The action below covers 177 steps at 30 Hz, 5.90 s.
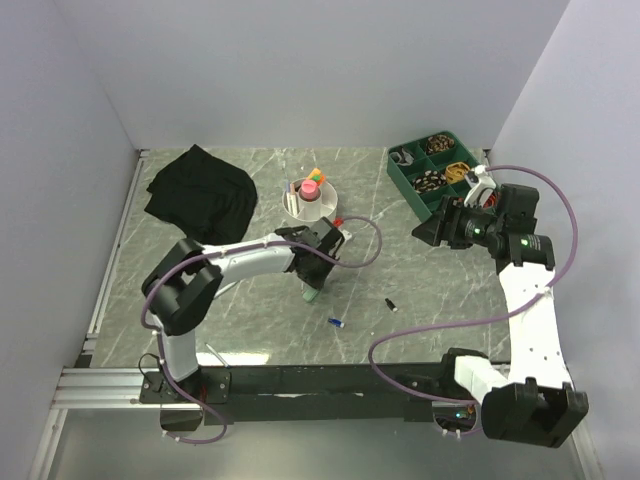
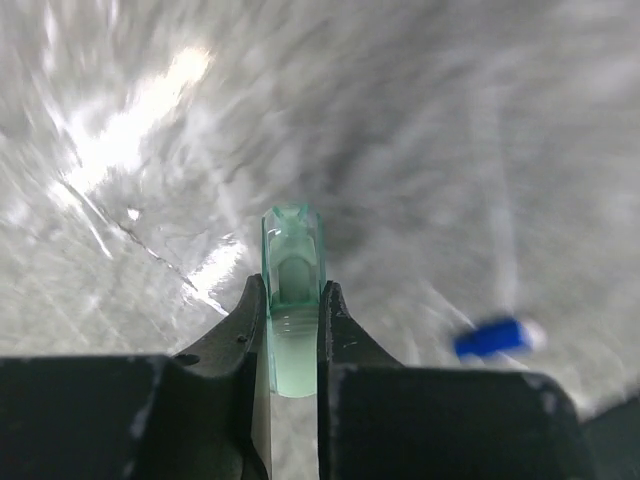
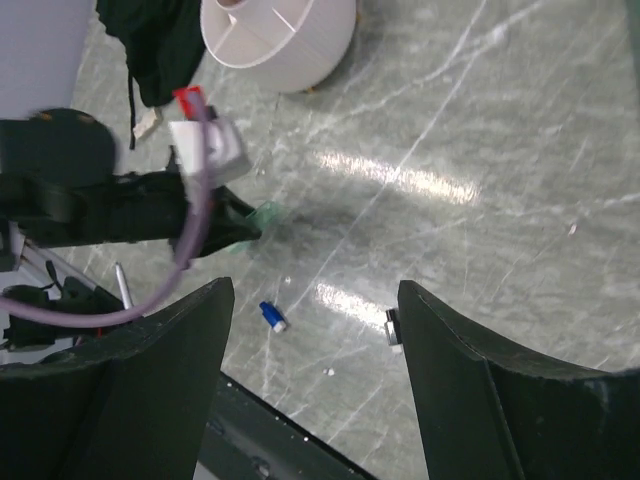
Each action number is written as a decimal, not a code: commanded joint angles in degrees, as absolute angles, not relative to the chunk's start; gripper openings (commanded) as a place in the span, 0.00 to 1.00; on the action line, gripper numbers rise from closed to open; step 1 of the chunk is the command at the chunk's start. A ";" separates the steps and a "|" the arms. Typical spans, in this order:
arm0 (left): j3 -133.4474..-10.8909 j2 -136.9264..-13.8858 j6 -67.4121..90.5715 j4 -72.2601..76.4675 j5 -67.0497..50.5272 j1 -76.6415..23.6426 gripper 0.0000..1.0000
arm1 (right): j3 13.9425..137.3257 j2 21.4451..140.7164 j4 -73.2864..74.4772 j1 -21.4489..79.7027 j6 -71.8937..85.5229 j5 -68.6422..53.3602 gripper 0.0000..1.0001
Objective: Sort the stationery into containers
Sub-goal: Pick up the stationery from the center of the board, then place the stationery in the storage box, then pick up the stationery from the center of the board.
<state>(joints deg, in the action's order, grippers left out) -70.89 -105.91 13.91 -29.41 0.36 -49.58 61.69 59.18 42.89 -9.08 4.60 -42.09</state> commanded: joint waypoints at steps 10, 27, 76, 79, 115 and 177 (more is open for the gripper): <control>-71.09 -89.72 -9.14 11.60 -13.16 -36.94 0.01 | 57.31 53.09 31.21 -9.05 11.77 -38.06 0.75; -68.91 -99.05 -0.45 29.70 -21.88 -26.98 0.01 | 59.86 53.79 36.21 -17.14 6.33 -32.96 0.75; -57.75 -101.51 1.85 34.10 -15.12 -29.36 0.19 | 53.35 51.33 39.11 -17.84 5.18 -33.31 0.75; -57.48 -101.08 1.84 33.31 -14.85 -29.36 0.29 | 53.26 51.50 38.94 -17.84 5.36 -33.49 0.75; -56.25 -64.08 -4.92 -15.19 -16.00 -31.37 0.61 | 39.91 38.24 35.77 -17.84 11.95 -38.32 0.76; -65.91 -83.58 -14.59 -24.87 -10.91 -29.73 0.63 | 48.34 41.93 37.79 -17.93 10.11 -37.88 0.77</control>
